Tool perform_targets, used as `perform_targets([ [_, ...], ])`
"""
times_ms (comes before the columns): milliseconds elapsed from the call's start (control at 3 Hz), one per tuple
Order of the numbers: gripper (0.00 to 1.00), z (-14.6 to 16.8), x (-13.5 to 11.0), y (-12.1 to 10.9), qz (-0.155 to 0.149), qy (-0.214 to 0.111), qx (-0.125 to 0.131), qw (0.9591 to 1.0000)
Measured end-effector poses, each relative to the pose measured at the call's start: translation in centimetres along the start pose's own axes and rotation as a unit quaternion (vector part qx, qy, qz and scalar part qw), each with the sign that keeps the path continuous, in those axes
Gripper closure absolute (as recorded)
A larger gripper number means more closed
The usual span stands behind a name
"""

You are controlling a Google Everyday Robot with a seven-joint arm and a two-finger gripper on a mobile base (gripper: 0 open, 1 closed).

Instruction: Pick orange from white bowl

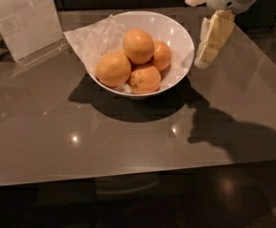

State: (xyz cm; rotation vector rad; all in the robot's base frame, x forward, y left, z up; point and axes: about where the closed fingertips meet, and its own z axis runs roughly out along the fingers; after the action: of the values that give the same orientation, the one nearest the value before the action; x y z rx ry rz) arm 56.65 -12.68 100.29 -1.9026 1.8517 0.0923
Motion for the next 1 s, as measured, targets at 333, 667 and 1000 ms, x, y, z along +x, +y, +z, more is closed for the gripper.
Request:
perform_targets([
  [333,0.00,0.7,-0.7,-0.9,-0.007,-0.026,0.007,0.9996],
  [667,0.00,3.2,-3.1,-2.6,-0.039,-0.067,-0.013,0.9969],
  [1000,0.00,5.7,-5.6,-4.0,-0.066,-0.100,-0.038,0.9921],
])
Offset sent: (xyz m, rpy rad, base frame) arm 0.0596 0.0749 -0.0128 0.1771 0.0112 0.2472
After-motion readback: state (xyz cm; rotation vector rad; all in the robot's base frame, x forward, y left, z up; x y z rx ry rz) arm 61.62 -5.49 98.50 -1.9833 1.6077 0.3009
